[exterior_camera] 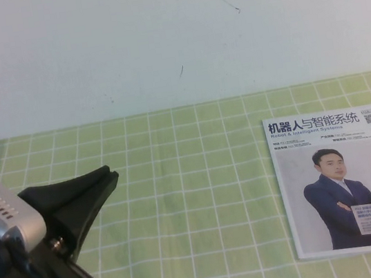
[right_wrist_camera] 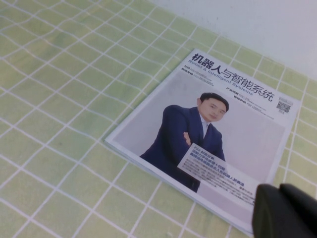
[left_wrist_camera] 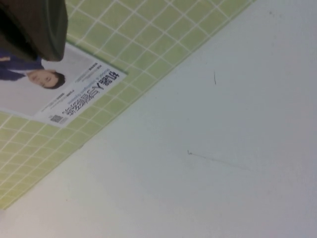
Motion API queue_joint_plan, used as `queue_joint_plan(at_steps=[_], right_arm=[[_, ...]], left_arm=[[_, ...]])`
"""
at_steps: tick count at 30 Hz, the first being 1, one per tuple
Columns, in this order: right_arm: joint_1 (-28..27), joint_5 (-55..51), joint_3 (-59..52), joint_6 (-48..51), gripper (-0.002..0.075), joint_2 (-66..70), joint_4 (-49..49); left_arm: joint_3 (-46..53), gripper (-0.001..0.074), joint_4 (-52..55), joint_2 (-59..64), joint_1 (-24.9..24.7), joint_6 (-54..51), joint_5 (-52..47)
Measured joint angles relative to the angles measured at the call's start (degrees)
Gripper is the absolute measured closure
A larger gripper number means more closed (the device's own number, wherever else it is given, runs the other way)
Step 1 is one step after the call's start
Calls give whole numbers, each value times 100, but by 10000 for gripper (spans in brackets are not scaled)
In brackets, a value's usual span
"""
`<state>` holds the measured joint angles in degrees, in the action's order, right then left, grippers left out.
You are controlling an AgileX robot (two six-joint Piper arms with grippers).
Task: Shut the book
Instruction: 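Close the open booklet and leave it lying on the table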
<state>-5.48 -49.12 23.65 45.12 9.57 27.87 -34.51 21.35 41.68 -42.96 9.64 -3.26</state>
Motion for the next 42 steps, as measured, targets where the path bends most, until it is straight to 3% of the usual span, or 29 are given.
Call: queue_joint_plan(at_steps=[9,13,20,27,42], right_arm=[[0,0,0,0,729,0,0],[0,0,0,0,729,0,0],[0,0,0,0,729,0,12],[0,0,0,0,729,0,46],[0,0,0,0,729,0,49]], left_arm=[[195,738,0,-593,0,0,-888],[557,737,0,-707,22,74,-918],[673,737,-13,-651,105,1471,-842],[678,737,354,-610,120,1783,-344],[1156,738,1135,-2088,1611,1796,-13]])
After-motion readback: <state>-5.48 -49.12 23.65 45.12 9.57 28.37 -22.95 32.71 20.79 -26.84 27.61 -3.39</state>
